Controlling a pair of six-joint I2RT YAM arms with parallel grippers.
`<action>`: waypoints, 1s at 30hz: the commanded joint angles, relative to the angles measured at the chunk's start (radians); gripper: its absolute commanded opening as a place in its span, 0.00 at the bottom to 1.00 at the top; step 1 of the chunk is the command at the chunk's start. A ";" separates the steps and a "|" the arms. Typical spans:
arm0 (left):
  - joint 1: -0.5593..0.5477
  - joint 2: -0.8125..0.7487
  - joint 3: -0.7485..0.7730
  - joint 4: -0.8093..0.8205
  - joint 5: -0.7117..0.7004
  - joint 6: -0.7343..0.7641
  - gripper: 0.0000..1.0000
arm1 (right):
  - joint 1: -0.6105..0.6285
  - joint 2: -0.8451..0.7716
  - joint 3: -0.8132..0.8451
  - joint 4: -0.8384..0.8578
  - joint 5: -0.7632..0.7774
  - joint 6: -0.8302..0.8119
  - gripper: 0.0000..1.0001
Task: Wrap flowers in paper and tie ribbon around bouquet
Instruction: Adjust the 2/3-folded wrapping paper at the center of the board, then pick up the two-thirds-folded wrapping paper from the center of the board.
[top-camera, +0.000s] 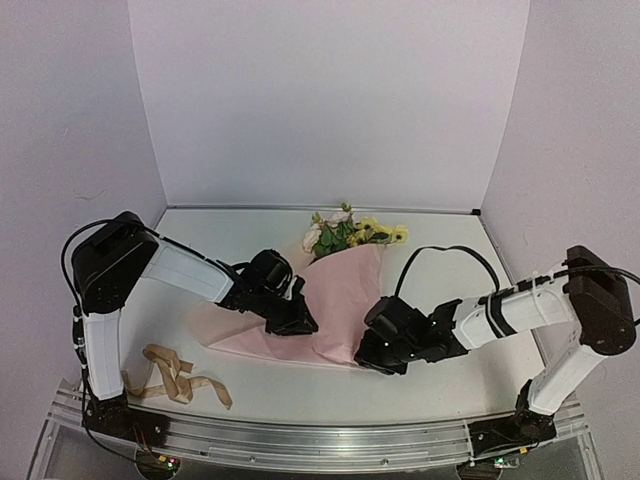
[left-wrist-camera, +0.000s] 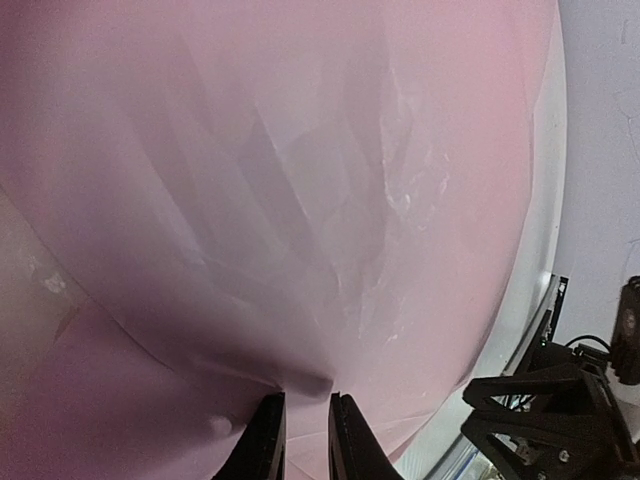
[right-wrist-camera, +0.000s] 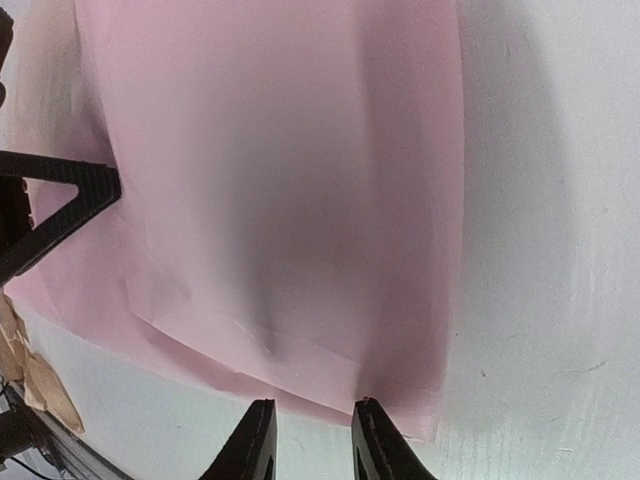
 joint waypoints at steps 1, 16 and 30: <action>-0.004 -0.038 -0.022 -0.059 -0.025 0.004 0.17 | 0.000 -0.003 0.195 -0.204 0.083 -0.112 0.29; 0.010 -0.158 0.000 -0.096 -0.042 0.001 0.19 | -0.011 0.244 0.506 -0.289 0.060 -0.241 0.30; 0.144 -0.589 -0.302 -0.290 -0.080 -0.069 0.26 | -0.006 0.366 0.590 -0.327 0.009 -0.293 0.28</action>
